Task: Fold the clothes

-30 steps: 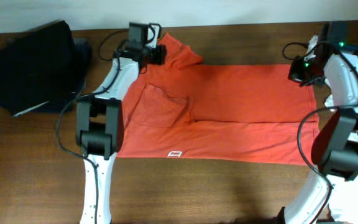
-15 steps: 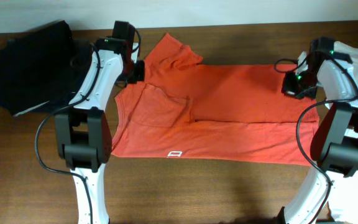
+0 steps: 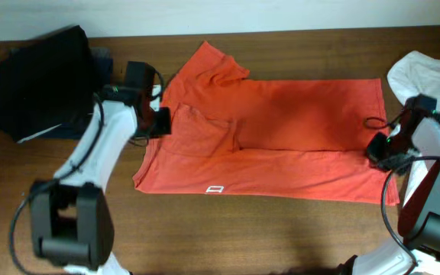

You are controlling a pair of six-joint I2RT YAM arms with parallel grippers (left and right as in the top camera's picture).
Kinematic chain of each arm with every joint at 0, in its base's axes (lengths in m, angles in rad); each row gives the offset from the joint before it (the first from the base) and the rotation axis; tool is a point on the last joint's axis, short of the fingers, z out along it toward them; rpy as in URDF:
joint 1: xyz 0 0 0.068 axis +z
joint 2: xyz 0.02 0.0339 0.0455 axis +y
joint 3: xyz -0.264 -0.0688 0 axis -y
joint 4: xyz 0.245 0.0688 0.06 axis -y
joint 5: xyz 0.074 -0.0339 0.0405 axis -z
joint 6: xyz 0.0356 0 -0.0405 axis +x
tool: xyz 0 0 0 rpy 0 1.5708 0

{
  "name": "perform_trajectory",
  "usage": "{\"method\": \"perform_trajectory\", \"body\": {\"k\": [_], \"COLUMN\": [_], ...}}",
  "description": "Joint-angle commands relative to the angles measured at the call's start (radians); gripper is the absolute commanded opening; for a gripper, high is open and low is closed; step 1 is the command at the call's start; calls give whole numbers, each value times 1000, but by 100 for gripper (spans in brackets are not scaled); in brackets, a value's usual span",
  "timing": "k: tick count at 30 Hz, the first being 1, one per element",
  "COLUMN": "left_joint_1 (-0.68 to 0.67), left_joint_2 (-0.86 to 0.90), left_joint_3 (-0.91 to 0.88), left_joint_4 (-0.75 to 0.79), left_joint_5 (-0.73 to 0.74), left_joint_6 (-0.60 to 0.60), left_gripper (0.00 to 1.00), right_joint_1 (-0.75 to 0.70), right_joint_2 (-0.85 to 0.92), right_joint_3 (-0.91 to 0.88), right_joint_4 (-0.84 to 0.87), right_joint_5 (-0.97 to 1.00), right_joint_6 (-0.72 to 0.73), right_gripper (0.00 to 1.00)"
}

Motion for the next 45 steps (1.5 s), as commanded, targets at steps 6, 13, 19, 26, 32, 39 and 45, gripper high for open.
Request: {"method": "perform_trajectory", "body": {"k": [6, 13, 19, 26, 32, 39, 45], "left_joint_1": [14, 33, 33, 24, 24, 15, 15], "left_joint_2": [26, 64, 61, -315, -78, 183, 183], "left_joint_3": [-375, -465, -465, 1, 236, 236, 236], "left_joint_4": [278, 32, -193, -145, 158, 202, 188], "left_joint_5": [17, 1, -229, -174, 19, 103, 103], "left_joint_6": [-61, -144, -233, -100, 124, 160, 160], "left_gripper": [0, 0, 0, 13, 57, 57, 57], "right_joint_1": [-77, -76, -74, 36, 211, 109, 89], "right_joint_2": [-22, -22, -22, -198, -160, 161, 306], "right_joint_3": [-213, -219, -220, 54, 336, 336, 335], "right_joint_4": [115, -11, -143, -209, -3, 305, 381], "right_joint_5": [32, 30, 141, -112, 58, -2, -26], "right_joint_6": [53, 87, 187, 31, -74, -135, -140], "right_gripper": [4, 4, 4, 9, 66, 63, 64]}}
